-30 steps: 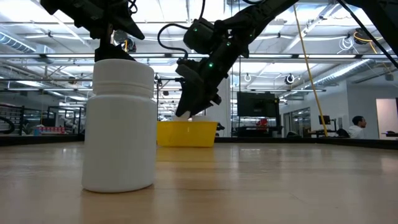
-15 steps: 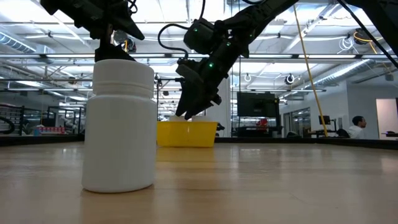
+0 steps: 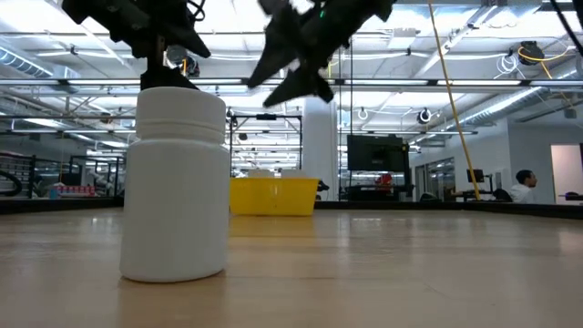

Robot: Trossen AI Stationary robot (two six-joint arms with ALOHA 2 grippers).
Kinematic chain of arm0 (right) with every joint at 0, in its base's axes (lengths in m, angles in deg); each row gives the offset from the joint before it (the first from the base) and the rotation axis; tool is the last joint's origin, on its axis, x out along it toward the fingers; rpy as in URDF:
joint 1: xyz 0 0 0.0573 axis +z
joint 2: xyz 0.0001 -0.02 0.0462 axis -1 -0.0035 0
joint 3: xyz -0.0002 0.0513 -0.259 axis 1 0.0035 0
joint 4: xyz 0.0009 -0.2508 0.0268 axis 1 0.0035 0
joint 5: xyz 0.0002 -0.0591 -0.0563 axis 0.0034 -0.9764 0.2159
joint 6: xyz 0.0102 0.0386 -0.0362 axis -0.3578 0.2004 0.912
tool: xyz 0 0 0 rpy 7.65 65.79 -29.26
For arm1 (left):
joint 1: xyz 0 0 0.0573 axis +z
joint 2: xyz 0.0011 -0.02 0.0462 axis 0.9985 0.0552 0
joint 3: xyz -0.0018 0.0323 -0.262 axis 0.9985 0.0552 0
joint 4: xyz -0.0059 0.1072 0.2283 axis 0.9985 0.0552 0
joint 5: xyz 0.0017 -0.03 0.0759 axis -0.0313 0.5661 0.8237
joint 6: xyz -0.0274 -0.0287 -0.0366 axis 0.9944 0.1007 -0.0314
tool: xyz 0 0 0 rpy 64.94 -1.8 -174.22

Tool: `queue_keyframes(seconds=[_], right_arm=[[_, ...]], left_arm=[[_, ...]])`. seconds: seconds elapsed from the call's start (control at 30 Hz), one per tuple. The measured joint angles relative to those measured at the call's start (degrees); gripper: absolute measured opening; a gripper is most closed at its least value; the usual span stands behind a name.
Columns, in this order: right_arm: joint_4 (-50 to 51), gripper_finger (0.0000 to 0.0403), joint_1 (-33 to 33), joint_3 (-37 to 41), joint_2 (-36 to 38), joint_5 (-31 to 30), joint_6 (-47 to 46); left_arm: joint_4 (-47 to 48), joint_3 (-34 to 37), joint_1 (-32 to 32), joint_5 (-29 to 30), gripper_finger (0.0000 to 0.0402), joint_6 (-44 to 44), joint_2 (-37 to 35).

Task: Pick and place pill bottles into a basket
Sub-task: Put the white pill bottle into the yellow basket

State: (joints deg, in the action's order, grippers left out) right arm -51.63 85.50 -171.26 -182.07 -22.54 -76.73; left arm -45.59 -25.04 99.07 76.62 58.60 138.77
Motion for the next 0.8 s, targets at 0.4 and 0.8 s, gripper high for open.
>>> queue_keyframes(seconds=[0.4, 0.8], right_arm=[[-2.05, 0.0033, 7.67, 17.27, 19.38, -5.61, -7.06], [-25.65, 0.0001, 11.17, 50.13, 47.44, -8.90, -6.34]], left_arm=[[-4.55, -0.04, -6.10, 0.16, 0.0351, 0.61, 6.85], [-8.12, -1.53, -15.75, -0.31, 0.0351, 2.27, 15.33]])
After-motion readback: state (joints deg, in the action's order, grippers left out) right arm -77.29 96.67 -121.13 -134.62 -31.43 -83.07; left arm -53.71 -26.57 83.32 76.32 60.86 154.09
